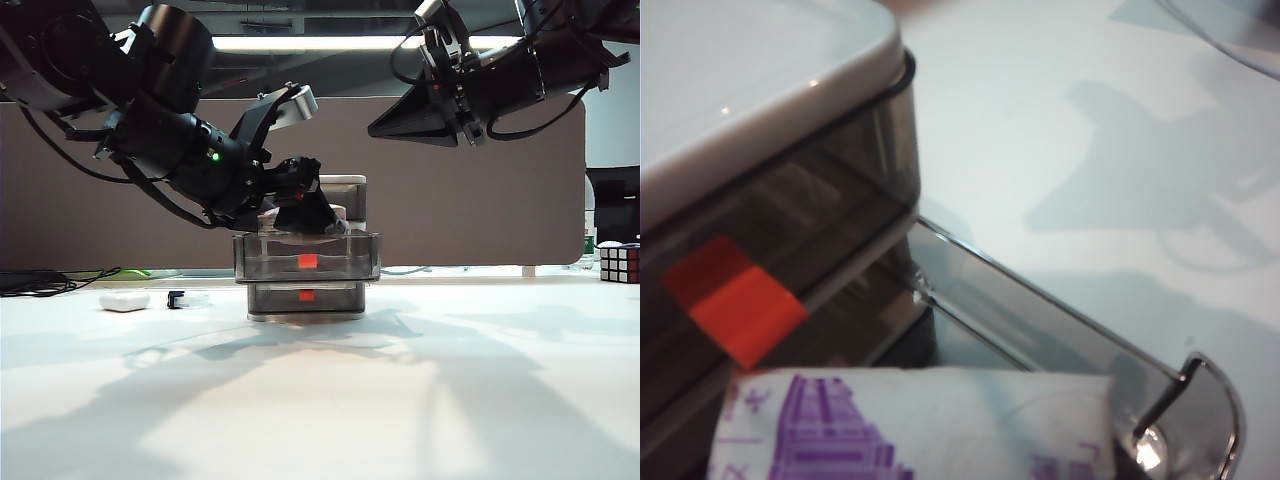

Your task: Open the second layer of the drawer on the table, pick up a pack of napkins on the table and put it in, and finally close the drawer.

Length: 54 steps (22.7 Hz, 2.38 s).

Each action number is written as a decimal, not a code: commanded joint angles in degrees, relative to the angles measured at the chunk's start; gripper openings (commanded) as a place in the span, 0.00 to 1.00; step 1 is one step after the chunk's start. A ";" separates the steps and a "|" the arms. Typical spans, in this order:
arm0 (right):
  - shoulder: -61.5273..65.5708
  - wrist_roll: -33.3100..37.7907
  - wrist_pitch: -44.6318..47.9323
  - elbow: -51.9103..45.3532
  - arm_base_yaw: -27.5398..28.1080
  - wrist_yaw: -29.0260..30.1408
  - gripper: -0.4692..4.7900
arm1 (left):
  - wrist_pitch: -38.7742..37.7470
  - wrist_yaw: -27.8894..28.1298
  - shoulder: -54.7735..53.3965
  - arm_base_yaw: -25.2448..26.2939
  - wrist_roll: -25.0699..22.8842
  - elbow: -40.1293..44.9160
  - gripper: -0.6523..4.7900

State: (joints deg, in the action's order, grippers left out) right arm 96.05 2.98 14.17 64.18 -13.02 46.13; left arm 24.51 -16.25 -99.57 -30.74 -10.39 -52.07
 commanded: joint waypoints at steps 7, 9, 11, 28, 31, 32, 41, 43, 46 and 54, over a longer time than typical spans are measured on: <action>-0.35 -0.24 0.00 0.31 -0.02 0.50 0.08 | -0.13 -0.28 -0.02 -0.26 -0.76 0.02 0.91; -0.35 -0.24 -0.26 0.31 -0.02 0.50 0.08 | 0.02 -0.31 -0.02 -0.33 -0.76 0.02 0.94; -0.35 -0.24 -0.42 0.31 -0.02 0.50 0.08 | 0.42 -0.28 0.00 -0.52 -0.76 0.02 0.94; -0.26 -0.20 2.19 0.33 -1.27 -0.57 0.08 | -31.65 1.36 21.68 -0.55 -1.27 0.04 0.35; -0.13 -0.20 4.57 0.35 -2.27 -2.67 0.08 | -37.42 -4.15 21.55 -0.52 -1.18 0.04 0.11; -0.09 -0.20 5.20 0.35 -2.71 -3.67 0.08 | -38.36 -5.40 21.38 -0.52 -1.16 0.04 0.11; 6.99 1.70 6.60 7.91 -5.03 -7.37 0.08 | -36.96 -10.36 15.93 -0.48 -1.18 0.11 0.11; 9.03 1.75 6.56 10.19 -5.38 -7.69 0.08 | -35.76 -10.38 14.62 -0.48 -1.16 0.11 0.11; 13.03 1.79 4.85 15.08 -5.51 -7.65 0.08 | -33.38 -10.36 12.57 -0.48 -1.16 0.11 0.11; 18.51 1.77 3.67 20.00 -5.53 -8.46 0.08 | -27.04 -10.32 8.96 -0.48 -0.37 0.11 0.11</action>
State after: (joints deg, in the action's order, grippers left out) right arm 114.52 4.73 17.41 83.88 -18.39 38.24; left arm -5.04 -26.39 -90.17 -31.22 -11.51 -51.88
